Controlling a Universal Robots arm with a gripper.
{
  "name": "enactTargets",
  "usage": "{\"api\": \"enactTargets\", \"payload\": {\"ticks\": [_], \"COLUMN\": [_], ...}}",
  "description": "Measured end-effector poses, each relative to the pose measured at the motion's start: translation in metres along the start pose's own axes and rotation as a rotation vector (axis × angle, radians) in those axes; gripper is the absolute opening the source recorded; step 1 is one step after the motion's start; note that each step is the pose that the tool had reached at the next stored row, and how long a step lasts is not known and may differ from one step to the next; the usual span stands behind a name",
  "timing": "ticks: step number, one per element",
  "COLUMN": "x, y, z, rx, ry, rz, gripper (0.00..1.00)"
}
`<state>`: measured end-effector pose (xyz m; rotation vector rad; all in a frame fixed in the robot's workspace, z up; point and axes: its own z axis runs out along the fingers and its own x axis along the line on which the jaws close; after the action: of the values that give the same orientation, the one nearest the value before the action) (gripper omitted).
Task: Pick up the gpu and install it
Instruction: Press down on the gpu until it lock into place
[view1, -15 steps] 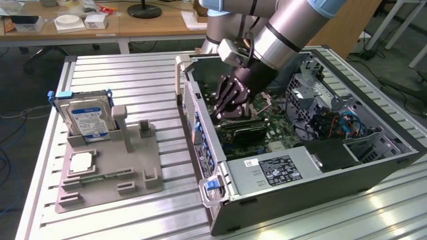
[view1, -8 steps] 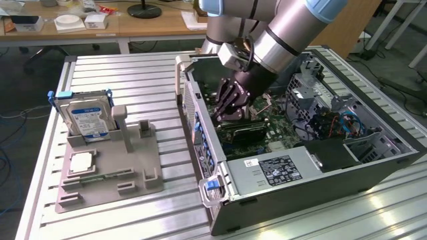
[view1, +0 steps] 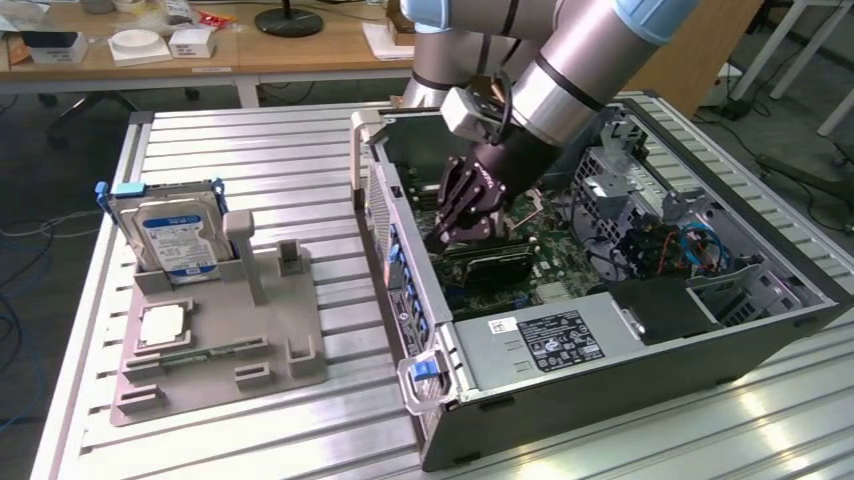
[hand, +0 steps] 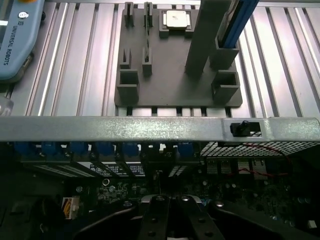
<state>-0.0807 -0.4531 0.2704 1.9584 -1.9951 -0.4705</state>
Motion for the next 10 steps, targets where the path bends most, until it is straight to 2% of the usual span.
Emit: {"api": "enactTargets", "payload": {"ticks": [3,4,7,10], "x": [-0.0005,-0.0006,-0.0011,-0.0019], "y": [0.0000,0.0001,0.0001,0.0002], "z": [0.0001,0.0000,0.0001,0.0002], "rx": [0.0404,0.0575,0.0968,0.1409], "ry": [-0.0005,-0.0005,-0.0010,-0.0011], "rz": [-0.001,-0.002,-0.003,-0.003], "gripper": [0.10,0.10,0.10,0.10]}}
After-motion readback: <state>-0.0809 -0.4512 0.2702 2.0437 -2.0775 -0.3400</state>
